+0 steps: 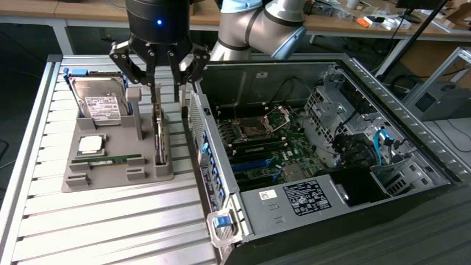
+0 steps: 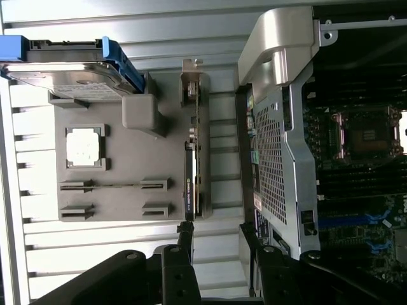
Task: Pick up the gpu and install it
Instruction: 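Pick up the gpu and move the gpu toward the slot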
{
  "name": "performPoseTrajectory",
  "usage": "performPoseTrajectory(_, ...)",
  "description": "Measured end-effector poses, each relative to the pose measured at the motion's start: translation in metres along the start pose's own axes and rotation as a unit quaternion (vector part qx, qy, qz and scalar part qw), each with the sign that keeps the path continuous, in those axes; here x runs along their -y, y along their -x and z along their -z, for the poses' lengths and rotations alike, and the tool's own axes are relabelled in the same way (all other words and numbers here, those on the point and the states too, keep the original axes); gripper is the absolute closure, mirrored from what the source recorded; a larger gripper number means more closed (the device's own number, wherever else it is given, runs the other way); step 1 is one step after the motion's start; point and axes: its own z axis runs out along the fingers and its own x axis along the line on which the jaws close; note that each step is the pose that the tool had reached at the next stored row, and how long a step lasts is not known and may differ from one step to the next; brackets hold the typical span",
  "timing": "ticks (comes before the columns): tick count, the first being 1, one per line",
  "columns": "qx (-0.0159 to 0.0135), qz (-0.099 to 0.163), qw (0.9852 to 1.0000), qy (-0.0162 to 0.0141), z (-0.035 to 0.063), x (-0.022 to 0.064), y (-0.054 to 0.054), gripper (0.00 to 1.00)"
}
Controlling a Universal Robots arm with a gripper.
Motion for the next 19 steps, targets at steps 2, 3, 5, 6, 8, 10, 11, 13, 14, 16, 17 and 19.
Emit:
performPoseTrajectory(2,0.0000,0.000,1.0000,0.0000,-0.0005,0.0000,0.0000,0.58)
performPoseTrajectory(3,0.0000,0.000,1.0000,0.0000,-0.0007,0.0000,0.0000,0.58)
performPoseTrajectory(5,0.0000,0.000,1.0000,0.0000,-0.0010,0.0000,0.0000,0.58)
performPoseTrajectory(6,0.0000,0.000,1.0000,0.0000,-0.0011,0.0000,0.0000,0.58)
performPoseTrajectory(8,0.0000,0.000,1.0000,0.0000,-0.0016,0.0001,0.0000,0.58)
performPoseTrajectory(10,0.0000,0.000,1.0000,0.0000,-0.0024,0.0001,-0.0001,0.58)
performPoseTrajectory(11,0.0000,0.000,1.0000,0.0000,-0.0029,0.0001,-0.0001,0.58)
performPoseTrajectory(13,0.0000,0.000,1.0000,0.0000,-0.0035,0.0002,-0.0001,0.58)
performPoseTrajectory(14,0.0000,0.000,1.0000,0.0000,-0.0038,0.0002,-0.0001,0.58)
performPoseTrajectory(16,0.0000,0.000,1.0000,0.0000,-0.0042,0.0002,-0.0001,0.58)
performPoseTrajectory(17,0.0000,0.000,1.0000,0.0000,-0.0044,0.0002,-0.0001,0.58)
performPoseTrajectory(19,0.0000,0.000,1.0000,0.0000,-0.0046,0.0002,-0.0001,0.58)
